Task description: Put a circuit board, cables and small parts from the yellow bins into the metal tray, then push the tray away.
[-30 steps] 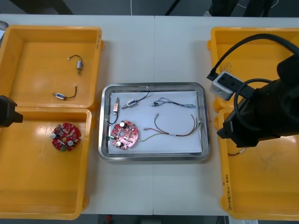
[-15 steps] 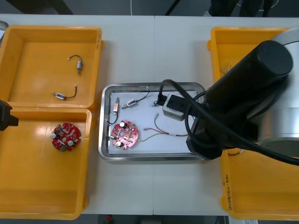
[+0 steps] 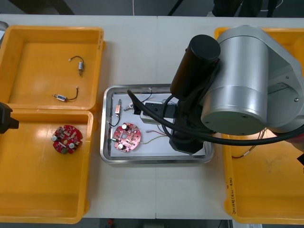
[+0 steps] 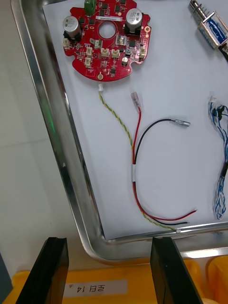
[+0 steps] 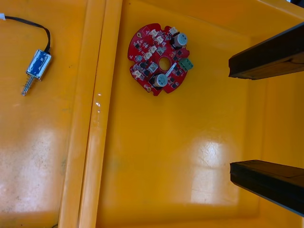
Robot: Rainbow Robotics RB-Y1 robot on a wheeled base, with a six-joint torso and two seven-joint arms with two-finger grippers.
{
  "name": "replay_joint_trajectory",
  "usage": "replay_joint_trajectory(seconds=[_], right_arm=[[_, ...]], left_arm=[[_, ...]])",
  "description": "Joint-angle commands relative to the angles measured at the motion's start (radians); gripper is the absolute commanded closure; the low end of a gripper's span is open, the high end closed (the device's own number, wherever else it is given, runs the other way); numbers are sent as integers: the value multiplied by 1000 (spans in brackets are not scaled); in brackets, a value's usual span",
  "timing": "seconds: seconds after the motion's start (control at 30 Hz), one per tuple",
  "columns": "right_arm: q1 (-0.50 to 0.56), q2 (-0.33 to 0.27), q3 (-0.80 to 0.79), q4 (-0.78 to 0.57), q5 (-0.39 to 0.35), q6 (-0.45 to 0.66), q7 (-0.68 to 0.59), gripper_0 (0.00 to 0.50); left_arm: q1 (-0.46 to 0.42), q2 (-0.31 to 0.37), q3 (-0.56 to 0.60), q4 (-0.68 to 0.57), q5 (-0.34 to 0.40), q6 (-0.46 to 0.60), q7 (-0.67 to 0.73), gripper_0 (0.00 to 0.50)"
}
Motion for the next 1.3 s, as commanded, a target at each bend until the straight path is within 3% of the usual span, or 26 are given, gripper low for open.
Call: replay_joint_trajectory(seconds=[0.03, 0.43, 0.73, 1.0, 1.3], right_arm=[[-57, 46, 95, 20, 68, -45, 91, 0], [-54, 121, 262, 103, 172, -117, 97, 0], [-53, 121, 379, 123, 234, -188, 88, 0], [-49, 124, 431, 182, 246, -255, 86, 0], [-28, 155, 468, 202, 276, -258, 70, 0]], left_arm=[[19, 25, 13, -12, 9, 6, -38, 0], [19, 25, 13, -12, 9, 6, -38, 0], [19, 25, 13, -12, 9, 6, -38, 0], [19, 25, 13, -12, 9, 6, -38, 0], [19, 25, 13, -12, 9, 6, -38, 0]])
